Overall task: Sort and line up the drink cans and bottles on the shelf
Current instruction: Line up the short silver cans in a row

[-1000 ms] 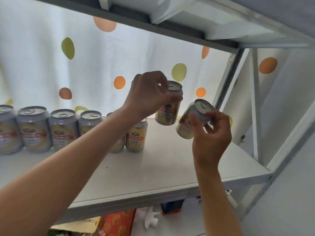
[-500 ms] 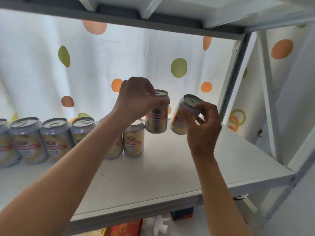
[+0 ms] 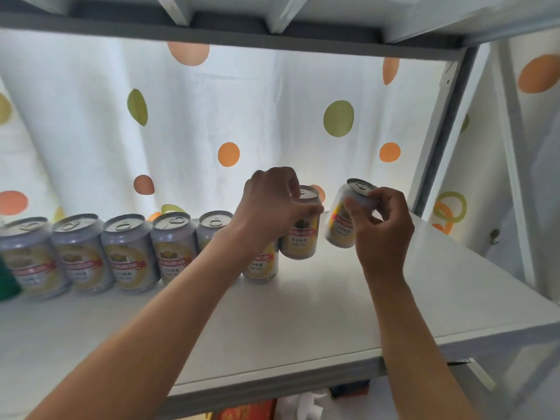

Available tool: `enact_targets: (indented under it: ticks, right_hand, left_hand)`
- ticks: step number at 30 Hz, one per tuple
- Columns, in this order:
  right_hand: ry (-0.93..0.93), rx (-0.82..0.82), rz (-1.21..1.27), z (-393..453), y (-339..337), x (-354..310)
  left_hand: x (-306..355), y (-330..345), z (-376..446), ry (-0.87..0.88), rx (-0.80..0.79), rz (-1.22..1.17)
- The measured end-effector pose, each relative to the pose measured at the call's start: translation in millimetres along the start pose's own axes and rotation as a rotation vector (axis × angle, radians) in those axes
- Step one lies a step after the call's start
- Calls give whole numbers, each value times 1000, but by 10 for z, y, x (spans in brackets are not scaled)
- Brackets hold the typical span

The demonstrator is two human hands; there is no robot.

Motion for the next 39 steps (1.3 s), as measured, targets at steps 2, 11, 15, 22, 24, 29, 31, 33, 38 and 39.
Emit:
enact_targets:
  ticks: [2, 11, 15, 22, 24, 29, 31, 33, 38, 39]
  right_hand:
    - [15, 12, -7, -8, -34, 6]
    - [66, 16, -26, -103, -78, 12]
    - [84, -1, -30, -109, -57, 22]
    - [97, 15, -30, -124, -77, 20]
    - [99, 12, -31, -130, -69, 26]
    - [81, 6, -47, -132, -55, 30]
    - [68, 7, -41, -134, -54, 22]
    - [57, 11, -31, -138, -60, 13]
    - [44, 3, -40, -139, -72, 2]
    - [42, 2, -41, -139, -72, 1]
  left_hand:
    - [-8, 48, 15, 11, -22, 19]
    - [-207, 264, 45, -15, -67, 113]
    - [-244, 257, 65, -19, -77, 75]
    - [-291, 244, 104, 0, -110, 49]
    - [-316, 245, 108, 6, -109, 42]
    - [-343, 245, 109, 32, -137, 38]
    - [-340, 239, 102, 46, -137, 37]
    - [-339, 239, 104, 54, -132, 59]
    - [-346, 243, 94, 63, -110, 121]
    - [-358, 236, 90, 64, -107, 116]
Point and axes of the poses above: each hand's wrist, its own z-axis towards the middle knuckle, its own y-axis out of the palm, x = y × z, the point moved 3 cm from there along z, towards the middle knuckle, and after that the axes turned 15 degrees about -x, right-handed, at the moved point
